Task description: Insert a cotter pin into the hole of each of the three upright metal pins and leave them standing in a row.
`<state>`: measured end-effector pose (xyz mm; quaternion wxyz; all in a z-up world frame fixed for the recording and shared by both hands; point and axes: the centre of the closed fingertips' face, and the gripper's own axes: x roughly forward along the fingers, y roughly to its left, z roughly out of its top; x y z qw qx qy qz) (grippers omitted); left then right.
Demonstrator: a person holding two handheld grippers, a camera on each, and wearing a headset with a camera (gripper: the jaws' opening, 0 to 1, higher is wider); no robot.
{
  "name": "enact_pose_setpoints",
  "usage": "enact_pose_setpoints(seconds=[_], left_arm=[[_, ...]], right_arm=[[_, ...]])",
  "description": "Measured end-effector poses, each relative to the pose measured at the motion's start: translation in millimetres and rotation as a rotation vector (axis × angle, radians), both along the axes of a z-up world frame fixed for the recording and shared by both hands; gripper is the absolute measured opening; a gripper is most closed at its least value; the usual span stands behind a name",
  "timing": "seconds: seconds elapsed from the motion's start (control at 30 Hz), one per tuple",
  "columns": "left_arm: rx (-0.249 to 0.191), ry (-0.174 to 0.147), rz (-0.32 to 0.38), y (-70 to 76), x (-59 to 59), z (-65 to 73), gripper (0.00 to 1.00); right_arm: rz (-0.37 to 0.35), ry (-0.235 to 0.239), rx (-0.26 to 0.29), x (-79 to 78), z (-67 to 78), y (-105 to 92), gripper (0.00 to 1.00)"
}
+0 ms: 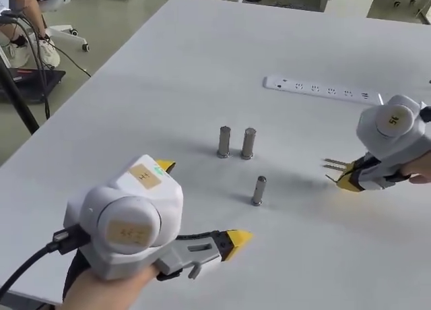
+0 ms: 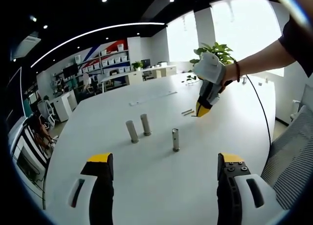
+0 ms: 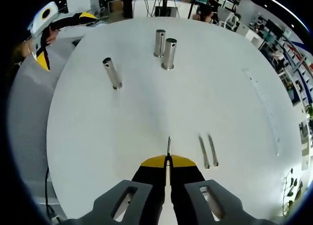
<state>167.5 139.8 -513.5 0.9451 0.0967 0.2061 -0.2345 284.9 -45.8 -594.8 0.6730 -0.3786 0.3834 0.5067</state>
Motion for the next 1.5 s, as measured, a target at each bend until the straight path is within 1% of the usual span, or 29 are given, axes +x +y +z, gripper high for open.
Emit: enact_pose_setpoints(seconds=[0.2,0.3,0.37,0.4,0.43,0.53,0.67,0.77,0.83,0.87,0.93,1.0,1.03,1.07,1.13,1.2,1.27,1.33,1.37,1.4,1.43,1.5], left_arm=[[-0.002,0.003,-0.008,-1.5,-0.9,-0.6,0.84],[-0.009,0.007,-0.015,-3.5,-1.4,-1.5,0.79],[-0.023,0.012,-0.014,-4.9,-2.4,-0.3,0.76],[-0.047,0.021,-0.007,-6.1,-4.9,1.2,0.75],[-0.056,0.025,-0.006,-6.8,-6.3,1.7,0.74],[-0.055,0.032,-0.013,-8.2,-8.8,1.3,0.69],[-0.098,0.064,-0.023,-14.5,-13.1,0.4,0.64],[-0.116,0.075,-0.034,-18.9,-14.7,0.1,0.61],[-0.137,0.088,-0.043,-23.2,-16.4,-0.1,0.57],[-0.158,0.1,-0.044,-25.4,-17.4,-0.4,0.55],[-0.19,0.116,-0.046,-27.6,-17.9,-0.4,0.47],[-0.215,0.122,-0.051,-30.7,-18.2,1.3,0.43],[-0.233,0.129,-0.052,-32.4,-18.4,2.5,0.42],[-0.249,0.132,-0.057,-34.3,-18.5,4.0,0.4],[-0.283,0.136,-0.061,-37.5,-18.4,7.2,0.37],[-0.324,0.148,-0.065,-41.6,-18.2,9.9,0.33],[-0.342,0.153,-0.068,-43.8,-17.9,10.8,0.31],[-0.355,0.171,-0.071,-46.0,-18.5,9.2,0.29],[-0.365,0.186,-0.069,-47.2,-19.5,7.9,0.27],[-0.367,0.192,-0.069,-47.7,-19.9,7.0,0.24],[-0.373,0.21,-0.072,-49.2,-21.5,4.6,0.21],[-0.381,0.229,-0.066,-50.2,-22.5,1.3,0.19]], right_arm=[[0.058,-0.015,0.02,-23.5,6.8,9.0,0.0],[0.078,-0.015,0.046,-34.1,10.3,15.0,0.0],[0.093,-0.014,0.069,-41.8,12.4,20.2,0.0],[0.103,-0.017,0.074,-46.3,13.6,22.5,0.0],[0.113,-0.022,0.08,-48.3,14.6,24.3,0.0],[0.144,-0.036,0.111,-58.4,20.8,32.4,0.0],[0.191,-0.064,0.154,-70.7,30.2,43.5,0.0],[0.219,-0.08,0.183,-78.1,37.0,50.3,0.0],[0.234,-0.087,0.2,-83.9,41.8,54.9,0.0],[0.244,-0.093,0.209,-87.1,44.5,57.4,0.0],[0.261,-0.097,0.223,-92.2,48.0,61.4,0.0],[0.278,-0.107,0.236,-96.8,51.2,65.8,0.0],[0.28,-0.108,0.238,-97.7,51.7,66.6,0.0],[0.288,-0.121,0.252,-99.9,54.1,70.3,0.0],[0.303,-0.127,0.263,-104.6,55.8,74.7,0.0],[0.323,-0.141,0.276,-110.5,58.0,80.9,0.0],[0.336,-0.146,0.291,-115.0,60.5,85.9,0.0],[0.346,-0.15,0.301,-118.3,62.5,89.1,0.0],[0.361,-0.152,0.305,-121.1,63.8,91.5,0.0],[0.373,-0.147,0.305,-123.4,64.0,92.5,0.0],[0.379,-0.154,0.307,-125.0,65.2,94.0,0.0],[0.392,-0.153,0.311,-128.2,66.6,95.9,0.0]])
